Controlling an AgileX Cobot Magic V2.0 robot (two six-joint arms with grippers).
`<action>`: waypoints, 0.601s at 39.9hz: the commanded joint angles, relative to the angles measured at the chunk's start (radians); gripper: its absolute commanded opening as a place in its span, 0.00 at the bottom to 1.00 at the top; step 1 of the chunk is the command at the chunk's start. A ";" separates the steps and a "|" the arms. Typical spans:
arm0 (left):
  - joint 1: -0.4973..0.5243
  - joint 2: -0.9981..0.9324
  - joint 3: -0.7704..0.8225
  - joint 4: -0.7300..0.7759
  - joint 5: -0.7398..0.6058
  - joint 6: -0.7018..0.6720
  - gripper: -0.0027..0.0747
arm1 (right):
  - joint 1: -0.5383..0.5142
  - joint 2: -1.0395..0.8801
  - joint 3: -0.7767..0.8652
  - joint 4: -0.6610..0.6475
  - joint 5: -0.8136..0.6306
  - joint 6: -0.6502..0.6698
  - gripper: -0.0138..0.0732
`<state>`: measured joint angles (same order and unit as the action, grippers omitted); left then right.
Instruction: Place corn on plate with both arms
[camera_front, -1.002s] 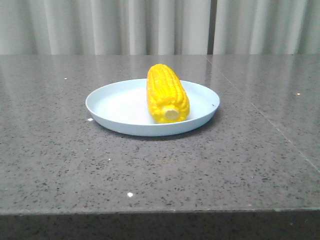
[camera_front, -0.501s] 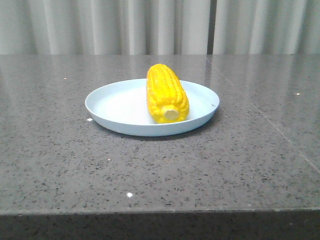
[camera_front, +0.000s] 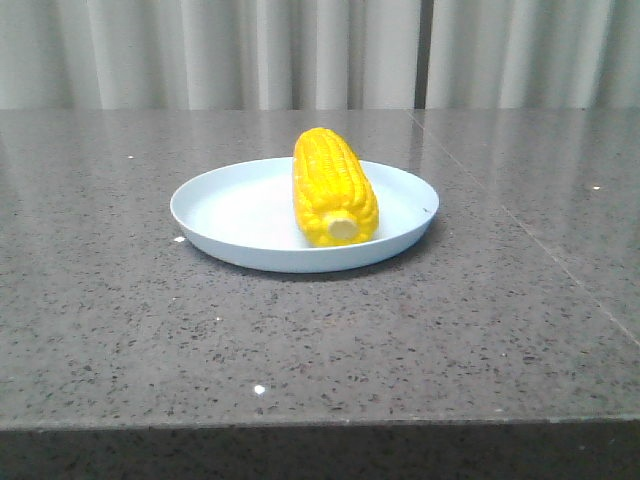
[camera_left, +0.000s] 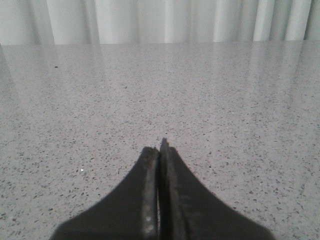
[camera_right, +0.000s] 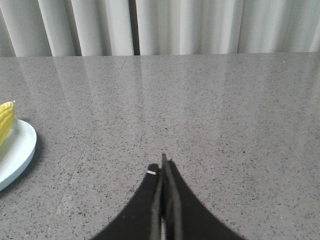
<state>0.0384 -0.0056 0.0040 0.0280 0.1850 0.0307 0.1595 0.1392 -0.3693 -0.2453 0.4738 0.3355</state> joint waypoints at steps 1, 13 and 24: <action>0.002 -0.020 0.006 -0.009 -0.085 -0.003 0.01 | -0.005 0.008 -0.022 -0.031 -0.081 -0.010 0.02; 0.002 -0.020 0.006 -0.009 -0.085 -0.003 0.01 | -0.031 -0.055 0.149 0.154 -0.170 -0.306 0.02; 0.002 -0.020 0.006 -0.009 -0.085 -0.003 0.01 | -0.031 -0.162 0.336 0.356 -0.295 -0.462 0.02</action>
<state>0.0384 -0.0056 0.0040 0.0280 0.1850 0.0307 0.1342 -0.0036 -0.0460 0.0626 0.3009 -0.0978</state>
